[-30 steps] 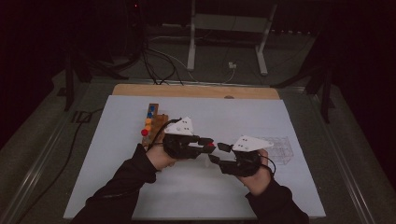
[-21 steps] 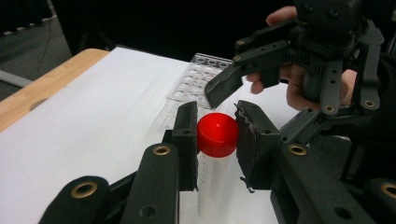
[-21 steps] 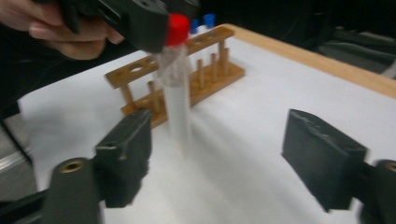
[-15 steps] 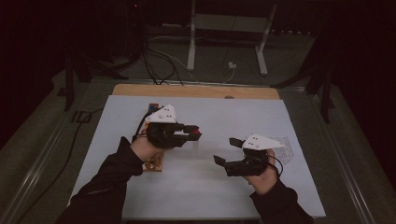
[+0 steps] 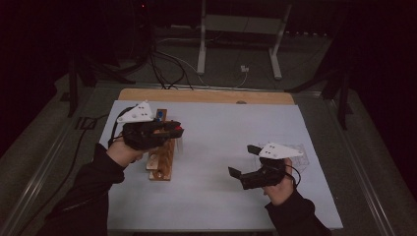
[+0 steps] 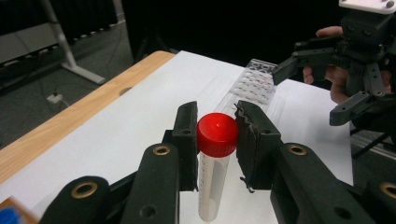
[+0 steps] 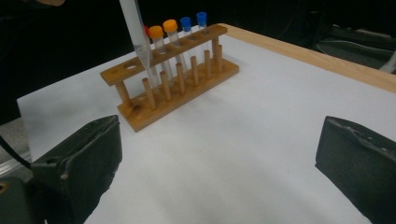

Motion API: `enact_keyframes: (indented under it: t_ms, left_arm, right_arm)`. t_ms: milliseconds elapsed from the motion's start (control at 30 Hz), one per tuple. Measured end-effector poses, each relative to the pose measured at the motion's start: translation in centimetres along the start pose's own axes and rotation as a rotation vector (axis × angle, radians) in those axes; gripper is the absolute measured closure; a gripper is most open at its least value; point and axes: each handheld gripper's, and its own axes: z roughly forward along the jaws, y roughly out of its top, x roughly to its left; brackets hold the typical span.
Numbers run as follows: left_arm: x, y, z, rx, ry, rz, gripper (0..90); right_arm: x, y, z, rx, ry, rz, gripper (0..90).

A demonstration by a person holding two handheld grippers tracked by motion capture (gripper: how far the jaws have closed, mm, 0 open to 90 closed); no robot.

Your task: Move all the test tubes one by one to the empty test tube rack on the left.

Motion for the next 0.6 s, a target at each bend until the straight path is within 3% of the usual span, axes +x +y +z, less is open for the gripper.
enact_keyframes:
  t_ms: [367,600]
  left_arm:
    - [1.1,-2.0,-3.4,0.022,0.088,-0.023,71.8]
    - [1.6,-3.5,-4.6,0.032,0.125,-0.04,71.8]
  right_arm:
    - [0.1,0.1,-0.1,-0.009,-0.004,-0.008,0.2]
    - [0.2,0.1,-0.1,-0.006,0.004,-0.01,0.2]
